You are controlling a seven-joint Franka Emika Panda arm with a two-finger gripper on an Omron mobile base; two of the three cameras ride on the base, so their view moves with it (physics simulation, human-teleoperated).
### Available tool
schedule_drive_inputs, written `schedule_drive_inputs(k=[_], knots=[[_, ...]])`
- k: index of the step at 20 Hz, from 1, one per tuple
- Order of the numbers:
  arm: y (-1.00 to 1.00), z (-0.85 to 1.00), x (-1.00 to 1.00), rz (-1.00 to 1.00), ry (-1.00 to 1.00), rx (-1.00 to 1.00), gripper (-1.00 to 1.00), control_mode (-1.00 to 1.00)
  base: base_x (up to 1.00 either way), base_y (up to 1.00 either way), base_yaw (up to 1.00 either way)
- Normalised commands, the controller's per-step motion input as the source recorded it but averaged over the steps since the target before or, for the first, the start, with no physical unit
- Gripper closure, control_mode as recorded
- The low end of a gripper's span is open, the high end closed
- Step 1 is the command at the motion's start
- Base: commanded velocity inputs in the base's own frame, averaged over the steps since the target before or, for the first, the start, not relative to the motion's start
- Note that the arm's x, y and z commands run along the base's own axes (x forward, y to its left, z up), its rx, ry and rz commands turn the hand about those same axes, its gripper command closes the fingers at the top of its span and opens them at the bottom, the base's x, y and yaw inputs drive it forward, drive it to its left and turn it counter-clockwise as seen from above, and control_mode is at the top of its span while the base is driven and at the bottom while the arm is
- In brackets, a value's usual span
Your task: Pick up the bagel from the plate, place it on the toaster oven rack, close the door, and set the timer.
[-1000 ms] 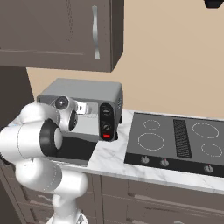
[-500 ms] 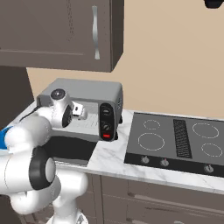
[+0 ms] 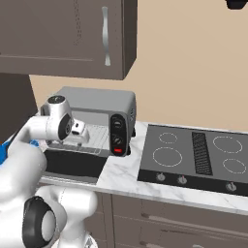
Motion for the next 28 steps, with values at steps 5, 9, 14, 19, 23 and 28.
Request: schedule_drive_inputs(k=[5, 9, 14, 19, 23, 28], knots=[[0.0, -0.62, -1.0, 0.0, 0.17, -0.02, -1.0, -1.0, 0.0, 0.0, 0.0], [0.0, -0.24, -1.0, 0.0, 0.12, 0.0, -1.0, -1.0, 0.0, 0.0, 0.0], [0.05, 0.69, -0.87, 0.0, -0.07, 0.0, -1.0, -1.0, 0.0, 0.0, 0.0], [0.39, 0.49, -0.39, 0.02, -0.06, 0.0, -1.0, -1.0, 0.0, 0.0, 0.0], [0.65, 0.14, -0.07, 0.0, 0.0, 0.0, -1.0, -1.0, 0.0, 0.0, 0.0], [0.66, 0.03, 0.15, 0.0, 0.0, 0.03, -1.0, -1.0, 0.0, 0.0, 0.0]])
